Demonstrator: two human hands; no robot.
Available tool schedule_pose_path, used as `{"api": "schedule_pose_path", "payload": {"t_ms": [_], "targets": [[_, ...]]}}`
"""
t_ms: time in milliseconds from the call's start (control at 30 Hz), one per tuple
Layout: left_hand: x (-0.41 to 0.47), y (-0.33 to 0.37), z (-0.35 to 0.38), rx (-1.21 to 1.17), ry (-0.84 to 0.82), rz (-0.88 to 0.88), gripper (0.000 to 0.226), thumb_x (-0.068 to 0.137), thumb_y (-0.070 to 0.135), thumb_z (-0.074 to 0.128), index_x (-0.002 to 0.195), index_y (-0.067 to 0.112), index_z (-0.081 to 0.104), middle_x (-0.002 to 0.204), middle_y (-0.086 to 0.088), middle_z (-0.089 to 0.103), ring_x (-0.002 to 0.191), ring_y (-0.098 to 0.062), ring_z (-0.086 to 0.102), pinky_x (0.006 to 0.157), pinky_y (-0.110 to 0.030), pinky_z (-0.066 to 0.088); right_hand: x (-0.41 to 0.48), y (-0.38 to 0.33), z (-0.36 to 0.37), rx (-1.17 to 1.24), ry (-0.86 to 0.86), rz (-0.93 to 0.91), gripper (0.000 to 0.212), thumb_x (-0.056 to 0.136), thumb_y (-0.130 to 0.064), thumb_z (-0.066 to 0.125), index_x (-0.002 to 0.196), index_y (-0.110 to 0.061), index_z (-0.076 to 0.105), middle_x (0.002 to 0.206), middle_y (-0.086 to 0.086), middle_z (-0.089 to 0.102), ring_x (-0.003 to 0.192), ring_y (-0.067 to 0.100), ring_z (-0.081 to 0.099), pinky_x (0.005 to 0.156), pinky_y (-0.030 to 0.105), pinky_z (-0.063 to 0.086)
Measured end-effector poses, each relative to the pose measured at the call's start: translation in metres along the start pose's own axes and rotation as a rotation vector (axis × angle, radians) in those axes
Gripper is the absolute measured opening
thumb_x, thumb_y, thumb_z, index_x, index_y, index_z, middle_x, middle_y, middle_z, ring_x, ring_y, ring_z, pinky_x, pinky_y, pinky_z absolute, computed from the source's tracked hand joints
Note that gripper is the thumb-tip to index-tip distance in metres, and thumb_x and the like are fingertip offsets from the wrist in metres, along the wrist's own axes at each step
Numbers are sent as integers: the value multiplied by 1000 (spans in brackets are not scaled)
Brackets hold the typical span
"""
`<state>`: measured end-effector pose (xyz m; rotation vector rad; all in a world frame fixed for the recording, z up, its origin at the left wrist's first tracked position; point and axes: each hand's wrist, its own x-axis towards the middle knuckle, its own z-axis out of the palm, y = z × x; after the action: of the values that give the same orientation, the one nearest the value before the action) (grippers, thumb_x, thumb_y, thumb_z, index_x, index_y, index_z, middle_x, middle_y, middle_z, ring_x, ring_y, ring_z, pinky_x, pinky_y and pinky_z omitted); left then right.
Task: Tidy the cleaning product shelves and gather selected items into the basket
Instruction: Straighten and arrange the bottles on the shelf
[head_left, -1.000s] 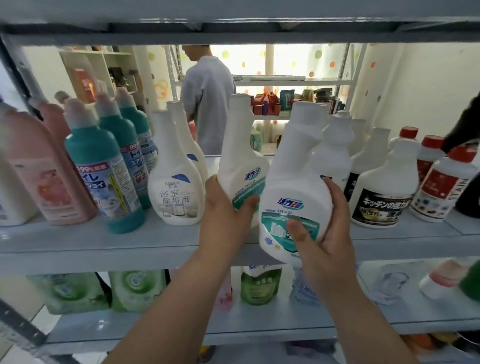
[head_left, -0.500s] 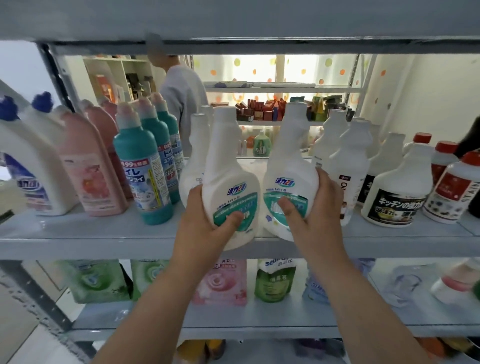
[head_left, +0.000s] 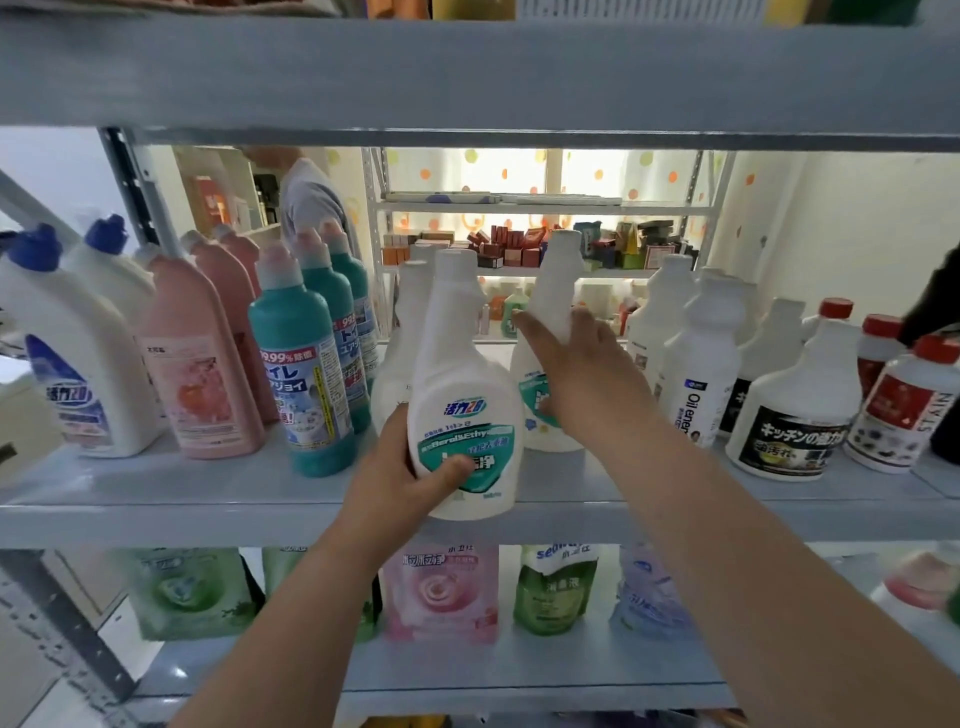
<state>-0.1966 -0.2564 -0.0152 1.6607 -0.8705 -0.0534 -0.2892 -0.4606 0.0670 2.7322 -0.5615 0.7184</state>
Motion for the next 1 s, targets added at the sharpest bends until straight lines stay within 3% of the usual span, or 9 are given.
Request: {"api": "schedule_pose_path", "payload": {"t_ms": [200,367,533,600,667,767,833,900,1000], "targets": [[0,-3,-2,-30,-16,-6,50,71,67,74,115,59,52,112,29,70,101,6,68,67,-12,56,39,2,16,130,-60,-35,107,78,-23,89,156,-37,17,146,20,36,139,42,41,100,59,52],[0,-1,-3,-36,-24,-6,49,70,68,73,114,62,52,112,29,70,101,7,68,67,-10,55,49,8,27,182,-76,-62,107,82,-26,86,159,-41,13,155,17,27,147,42,29,108,61,47],[1,-1,-4,-22,-25,1,46,70,70,72,112,65,52,110,32,70,99,10,67,65,-7,53,24,12,37,239,-57,-27,95,97,-27,72,162,-47,6,171,7,-9,159,37,-5,123,60,23],[1,1,-4,-2,-17,12,45,69,76,70,110,68,52,108,35,69,98,12,67,65,-8,52,-6,6,45,317,-96,53,88,100,-36,63,161,-48,1,171,0,-16,159,32,-7,126,58,21],[0,3,-4,6,-8,30,48,67,83,68,110,68,52,107,37,69,97,13,66,66,-8,52,-39,2,53,395,-153,81,78,100,-44,58,161,-44,9,172,1,-6,159,30,9,121,53,33],[-2,2,-3,24,-9,26,48,72,78,66,115,62,52,109,33,70,98,9,67,76,-22,55,-74,-1,59,349,-198,45,50,104,-51,42,147,-26,48,154,11,45,135,31,50,97,40,48],[-5,1,-2,7,-13,-2,53,73,73,67,120,52,55,110,27,71,100,3,69,82,-28,57,-89,-6,58,272,-164,10,50,108,-49,34,142,-21,57,145,9,58,134,31,54,103,40,45],[-12,5,1,-39,-22,-19,52,77,62,72,123,44,56,110,24,72,99,2,70,78,-21,58,-104,-10,59,280,-88,-22,48,110,-43,36,145,-19,58,148,8,59,140,30,51,113,40,40],[-30,18,7,-87,-45,-12,44,84,43,75,124,35,57,109,18,73,96,-2,71,69,-21,58,-128,-12,52,527,-83,-13,43,110,-39,40,144,-25,61,147,0,60,139,18,53,118,38,37]]}}
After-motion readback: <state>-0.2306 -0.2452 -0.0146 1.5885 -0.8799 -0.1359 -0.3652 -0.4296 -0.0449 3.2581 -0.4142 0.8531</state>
